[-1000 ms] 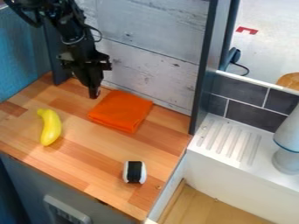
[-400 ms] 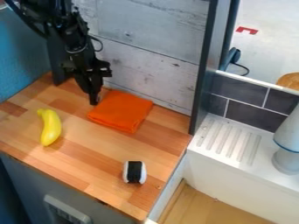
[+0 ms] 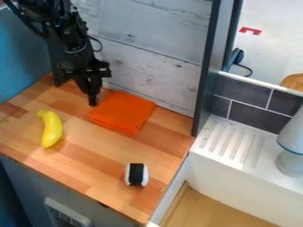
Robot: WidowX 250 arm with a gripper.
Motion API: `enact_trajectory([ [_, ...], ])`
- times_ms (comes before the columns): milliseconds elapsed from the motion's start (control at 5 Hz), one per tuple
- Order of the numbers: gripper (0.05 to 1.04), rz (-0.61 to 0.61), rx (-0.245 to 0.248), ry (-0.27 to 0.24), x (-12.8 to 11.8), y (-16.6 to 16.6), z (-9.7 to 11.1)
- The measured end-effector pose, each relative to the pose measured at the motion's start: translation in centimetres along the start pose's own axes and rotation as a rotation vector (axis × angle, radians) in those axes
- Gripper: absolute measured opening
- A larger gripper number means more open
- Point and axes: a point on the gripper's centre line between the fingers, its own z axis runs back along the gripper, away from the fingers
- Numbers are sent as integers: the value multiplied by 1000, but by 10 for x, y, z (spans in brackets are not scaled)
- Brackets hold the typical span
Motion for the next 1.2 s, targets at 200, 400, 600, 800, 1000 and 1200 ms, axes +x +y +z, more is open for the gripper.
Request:
enact_trajectory([
  [200,345,32,-3,-7,3,14,2],
  [400,345,44,-13,10,1,21,-4],
  [600,345,33,-17,15,0,21,-4],
  [800,410,41,-32,5,1,23,-5],
  [1000,687,41,-37,18,-1,24,-7],
  [1200,980,44,-43,20,-1,23,-7],
])
